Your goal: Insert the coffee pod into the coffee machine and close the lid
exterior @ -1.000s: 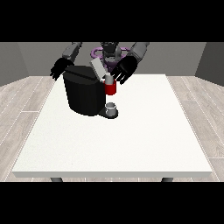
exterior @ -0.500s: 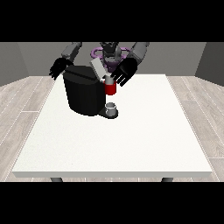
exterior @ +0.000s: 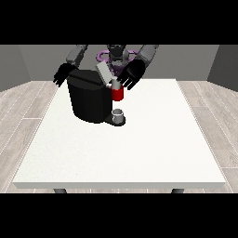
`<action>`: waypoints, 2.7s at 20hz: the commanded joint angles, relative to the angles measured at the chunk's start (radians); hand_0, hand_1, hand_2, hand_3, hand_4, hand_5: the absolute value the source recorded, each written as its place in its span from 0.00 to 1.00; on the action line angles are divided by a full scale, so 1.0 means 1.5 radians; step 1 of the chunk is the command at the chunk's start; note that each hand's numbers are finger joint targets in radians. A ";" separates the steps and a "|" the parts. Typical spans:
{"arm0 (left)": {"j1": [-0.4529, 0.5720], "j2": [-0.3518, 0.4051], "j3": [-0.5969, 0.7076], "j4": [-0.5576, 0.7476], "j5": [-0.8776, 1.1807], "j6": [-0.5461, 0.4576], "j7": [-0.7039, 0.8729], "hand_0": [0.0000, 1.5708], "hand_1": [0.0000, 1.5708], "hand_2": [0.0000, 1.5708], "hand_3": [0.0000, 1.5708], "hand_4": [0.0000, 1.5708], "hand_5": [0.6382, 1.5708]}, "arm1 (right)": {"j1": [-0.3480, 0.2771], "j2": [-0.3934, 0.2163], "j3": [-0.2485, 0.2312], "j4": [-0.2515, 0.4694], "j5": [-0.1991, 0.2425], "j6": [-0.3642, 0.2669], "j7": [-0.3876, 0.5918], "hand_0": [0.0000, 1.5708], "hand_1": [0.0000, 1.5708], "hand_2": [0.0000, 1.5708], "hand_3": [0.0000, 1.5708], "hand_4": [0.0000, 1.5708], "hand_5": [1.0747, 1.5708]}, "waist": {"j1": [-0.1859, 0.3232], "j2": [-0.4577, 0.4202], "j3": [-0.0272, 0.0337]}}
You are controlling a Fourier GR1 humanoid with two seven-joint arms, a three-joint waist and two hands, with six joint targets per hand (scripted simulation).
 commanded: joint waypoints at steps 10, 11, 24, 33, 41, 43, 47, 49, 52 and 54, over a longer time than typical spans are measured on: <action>0.001 0.039 0.008 0.007 -0.014 -0.002 -0.040 0.65 0.65 0.69 0.58 0.23 1.00 | 0.003 -0.002 0.000 -0.014 -0.010 0.011 -0.011 0.00 0.00 0.00 0.00 0.29 1.00 | -0.004 0.020 -0.0002; -0.007 0.035 -0.004 0.004 -0.019 -0.024 -0.040 0.58 0.58 0.65 0.55 0.23 1.00 | 0.003 -0.005 0.001 -0.002 0.003 0.003 -0.010 0.00 0.00 0.00 0.00 0.26 1.00 | 0.002 0.013 -0.0002; -0.002 0.002 -0.034 -0.015 -0.053 -0.044 -0.023 0.00 0.00 0.00 0.00 0.00 1.00 | -0.028 -0.011 -0.030 0.041 -0.004 -0.021 0.007 0.00 0.00 0.00 0.00 0.22 1.00 | 0.030 -0.008 -0.0001; 0.049 0.036 -0.013 -0.016 -0.053 -0.030 -0.072 0.00 0.00 0.00 0.00 0.00 1.00 | 0.012 -0.004 -0.010 0.015 0.000 -0.014 -0.009 0.00 0.00 0.00 0.00 0.25 1.00 | 0.036 -0.036 -0.0005; 0.135 -0.105 0.101 -0.035 0.114 -0.051 -0.043 0.00 0.00 0.00 0.00 0.05 1.00 | 0.087 -0.007 -0.046 0.054 -0.022 -0.020 -0.001 0.00 0.00 0.00 0.00 0.27 1.00 | 0.114 -0.189 -0.0014; 0.176 -0.138 0.146 -0.028 0.174 -0.056 -0.058 0.00 0.00 0.00 0.00 0.17 1.00 | 0.118 -0.007 -0.045 0.056 -0.022 -0.012 -0.018 0.00 0.00 0.00 0.00 0.25 1.00 | 0.130 -0.209 -0.0019; 0.265 -0.179 0.148 -0.044 0.196 -0.049 -0.088 0.00 0.00 0.00 0.00 0.00 1.00 | 0.154 -0.038 -0.059 0.045 -0.040 0.025 -0.021 0.00 0.00 0.00 0.00 0.31 1.00 | 0.153 -0.266 -0.0006; 0.283 -0.201 0.155 -0.063 0.216 -0.044 -0.098 0.00 0.00 0.00 0.00 0.00 1.00 | 0.169 -0.038 -0.049 0.062 -0.008 0.013 -0.064 0.00 0.00 0.00 0.00 0.28 1.00 | 0.187 -0.277 -0.0004; 0.320 -0.187 0.178 -0.055 0.247 -0.074 -0.086 0.00 0.00 0.00 0.00 0.09 1.00 | 0.136 -0.063 -0.034 0.017 -0.013 0.038 0.000 0.00 0.00 0.00 0.00 0.25 1.00 | 0.198 -0.300 -0.0010; 0.356 -0.200 0.188 -0.056 0.254 -0.041 -0.096 0.00 0.00 0.00 0.00 0.14 1.00 | 0.156 -0.049 -0.001 -0.031 -0.023 0.073 0.007 0.00 0.00 0.00 0.00 0.24 1.00 | 0.161 -0.315 -0.0009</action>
